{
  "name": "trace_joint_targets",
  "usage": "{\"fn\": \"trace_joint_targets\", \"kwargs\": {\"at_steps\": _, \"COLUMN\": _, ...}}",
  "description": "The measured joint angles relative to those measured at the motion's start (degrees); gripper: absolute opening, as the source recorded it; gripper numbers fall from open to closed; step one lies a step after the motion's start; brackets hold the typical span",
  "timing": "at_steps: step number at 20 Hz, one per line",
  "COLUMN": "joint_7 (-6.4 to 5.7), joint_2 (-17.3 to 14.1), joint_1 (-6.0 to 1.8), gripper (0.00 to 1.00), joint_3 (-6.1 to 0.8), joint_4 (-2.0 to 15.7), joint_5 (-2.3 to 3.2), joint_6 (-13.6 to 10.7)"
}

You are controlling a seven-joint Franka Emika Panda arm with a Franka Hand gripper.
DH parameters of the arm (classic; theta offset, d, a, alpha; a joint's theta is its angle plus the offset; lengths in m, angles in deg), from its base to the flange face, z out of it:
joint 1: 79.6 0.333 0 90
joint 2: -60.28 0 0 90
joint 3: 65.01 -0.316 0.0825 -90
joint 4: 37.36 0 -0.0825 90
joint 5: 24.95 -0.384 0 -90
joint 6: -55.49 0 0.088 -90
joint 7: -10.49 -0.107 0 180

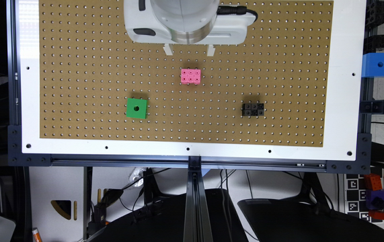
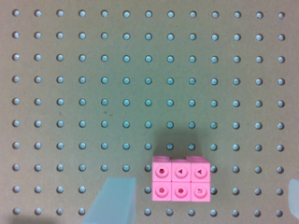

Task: Pick up green block.

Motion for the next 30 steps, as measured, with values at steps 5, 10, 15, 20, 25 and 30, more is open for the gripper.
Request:
{"fn": "trace_joint_targets", "kwargs": {"at_steps": 5, "joint_7": 0.0, "joint_2": 0.0, "joint_1": -0.22, "gripper": 1.0, "joint_3": 0.01, "joint_4": -0.13, "joint_5": 0.0, "joint_6": 0.0}}
{"fn": "trace_joint_targets", "kwargs": {"at_steps": 10, "joint_7": 1.58, "joint_2": 0.0, "joint_1": -2.64, "gripper": 1.0, "joint_3": 0.06, "joint_4": 0.25, "joint_5": 0.36, "joint_6": 0.0}}
{"fn": "trace_joint_targets", "kwargs": {"at_steps": 15, "joint_7": 4.52, "joint_2": -0.8, "joint_1": -5.8, "gripper": 1.0, "joint_3": 0.08, "joint_4": 1.72, "joint_5": 0.37, "joint_6": 0.0}}
{"fn": "trace_joint_targets", "kwargs": {"at_steps": 20, "joint_7": 5.72, "joint_2": -4.6, "joint_1": -7.27, "gripper": 1.0, "joint_3": 0.1, "joint_4": 5.88, "joint_5": 0.42, "joint_6": 0.0}}
{"fn": "trace_joint_targets", "kwargs": {"at_steps": 25, "joint_7": 8.77, "joint_2": -10.8, "joint_1": -10.31, "gripper": 1.0, "joint_3": 0.11, "joint_4": 12.66, "joint_5": 0.42, "joint_6": 0.0}}
{"fn": "trace_joint_targets", "kwargs": {"at_steps": 30, "joint_7": 11.44, "joint_2": -15.7, "joint_1": -13.05, "gripper": 1.0, "joint_3": 0.12, "joint_4": 18.27, "joint_5": 0.43, "joint_6": 0.0}}
